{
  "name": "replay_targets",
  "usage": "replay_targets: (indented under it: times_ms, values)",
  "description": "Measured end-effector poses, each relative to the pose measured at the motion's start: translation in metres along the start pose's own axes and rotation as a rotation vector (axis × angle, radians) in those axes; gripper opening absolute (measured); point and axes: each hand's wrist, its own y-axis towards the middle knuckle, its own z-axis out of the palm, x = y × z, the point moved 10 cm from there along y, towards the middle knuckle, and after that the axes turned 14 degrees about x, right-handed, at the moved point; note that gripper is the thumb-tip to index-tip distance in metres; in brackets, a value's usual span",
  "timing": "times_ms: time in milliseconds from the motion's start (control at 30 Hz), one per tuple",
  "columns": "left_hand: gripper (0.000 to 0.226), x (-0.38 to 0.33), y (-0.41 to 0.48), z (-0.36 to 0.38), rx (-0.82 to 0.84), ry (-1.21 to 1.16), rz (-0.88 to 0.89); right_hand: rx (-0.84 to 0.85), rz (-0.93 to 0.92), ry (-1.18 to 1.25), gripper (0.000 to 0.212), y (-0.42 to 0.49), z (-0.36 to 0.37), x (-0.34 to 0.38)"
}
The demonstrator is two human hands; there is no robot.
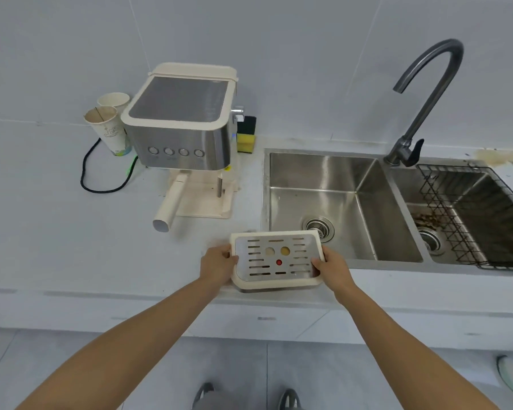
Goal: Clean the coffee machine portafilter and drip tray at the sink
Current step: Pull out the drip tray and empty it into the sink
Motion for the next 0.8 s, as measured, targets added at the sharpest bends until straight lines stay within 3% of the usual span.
replay_targets:
  times_ms: [333,400,800]
  values:
    - [0.016,-0.027,0.009,0.115,0.075,0.109,-0.041,-0.046,0.036,0.028,0.037,-0.020,-0.097,-0.064]
    - [0.027,-0.031,0.012,0.129,0.093,0.138,-0.055,-0.056,0.054,0.035,0.038,-0.022,-0.107,-0.074]
    - [0.029,-0.036,0.028,0.147,0.126,0.236,-0.078,-0.051,0.059,-0.001,0.040,-0.012,-0.115,-0.098]
